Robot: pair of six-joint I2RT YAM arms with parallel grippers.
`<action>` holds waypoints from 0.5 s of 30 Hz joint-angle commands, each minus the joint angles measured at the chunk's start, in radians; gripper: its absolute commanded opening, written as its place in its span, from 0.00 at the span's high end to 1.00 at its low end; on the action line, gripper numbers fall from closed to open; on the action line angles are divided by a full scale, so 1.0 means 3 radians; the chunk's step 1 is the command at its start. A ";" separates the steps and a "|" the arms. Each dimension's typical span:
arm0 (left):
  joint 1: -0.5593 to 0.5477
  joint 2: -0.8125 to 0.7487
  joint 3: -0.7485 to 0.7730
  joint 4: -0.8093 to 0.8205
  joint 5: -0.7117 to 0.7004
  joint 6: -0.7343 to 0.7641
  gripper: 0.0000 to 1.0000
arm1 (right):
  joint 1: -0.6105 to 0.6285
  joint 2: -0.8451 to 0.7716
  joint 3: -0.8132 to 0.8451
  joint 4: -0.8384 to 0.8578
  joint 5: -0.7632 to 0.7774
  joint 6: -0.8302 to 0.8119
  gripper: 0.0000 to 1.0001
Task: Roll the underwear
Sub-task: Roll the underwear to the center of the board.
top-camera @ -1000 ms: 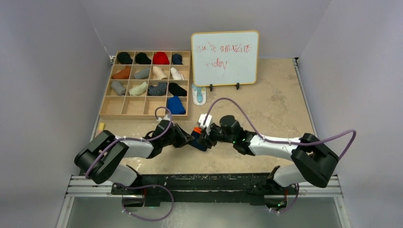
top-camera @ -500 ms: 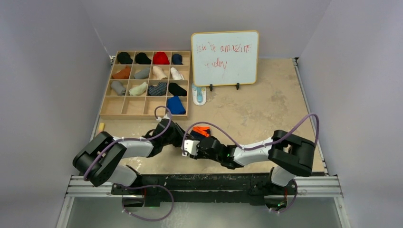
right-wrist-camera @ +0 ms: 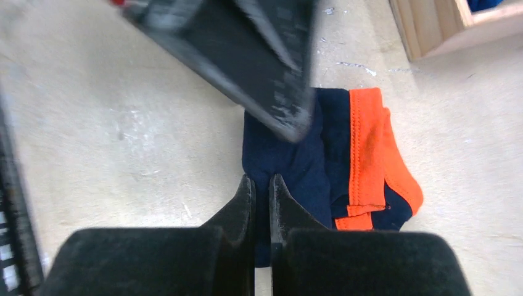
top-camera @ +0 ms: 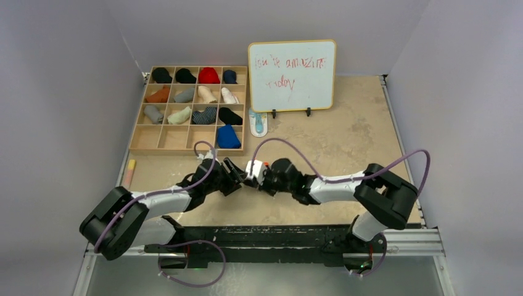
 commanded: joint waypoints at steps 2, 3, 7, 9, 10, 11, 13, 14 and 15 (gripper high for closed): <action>-0.0013 -0.0402 -0.0320 0.0117 -0.0173 -0.0017 0.35 | -0.0669 0.0063 0.0110 0.0071 -0.2018 0.1168 1.00; -0.0014 -0.0470 -0.0405 0.0213 -0.0184 -0.0022 0.34 | -0.0751 0.0149 0.0160 0.0119 -0.2210 0.1389 1.00; -0.0016 -0.0655 -0.0545 0.0360 -0.0251 0.0013 0.31 | -0.1039 0.0618 0.0436 0.0178 -0.2847 0.2147 1.00; -0.0021 -0.0648 -0.0544 0.0398 -0.0248 0.0038 0.31 | -0.1070 0.0764 0.0448 0.0351 -0.2952 0.2309 1.00; -0.0027 -0.0630 -0.0544 0.0436 -0.0239 0.0043 0.31 | -0.1079 0.0830 0.0445 0.0430 -0.2970 0.2382 1.00; -0.0026 -0.0600 -0.0533 0.0452 -0.0233 0.0048 0.31 | -0.1108 0.0904 0.0445 0.0505 -0.3006 0.2448 1.00; -0.0037 -0.0525 -0.0507 0.0445 -0.0248 0.0051 0.31 | -0.1167 0.0996 0.0429 0.0671 -0.3067 0.2598 1.00; -0.0040 -0.0480 -0.0500 0.0442 -0.0263 0.0039 0.31 | -0.1200 0.1039 0.0418 0.0742 -0.3098 0.2667 1.00; -0.0037 -0.0425 -0.0501 0.0458 -0.0276 0.0017 0.31 | -0.1227 0.1082 0.0414 0.0806 -0.3142 0.2725 1.00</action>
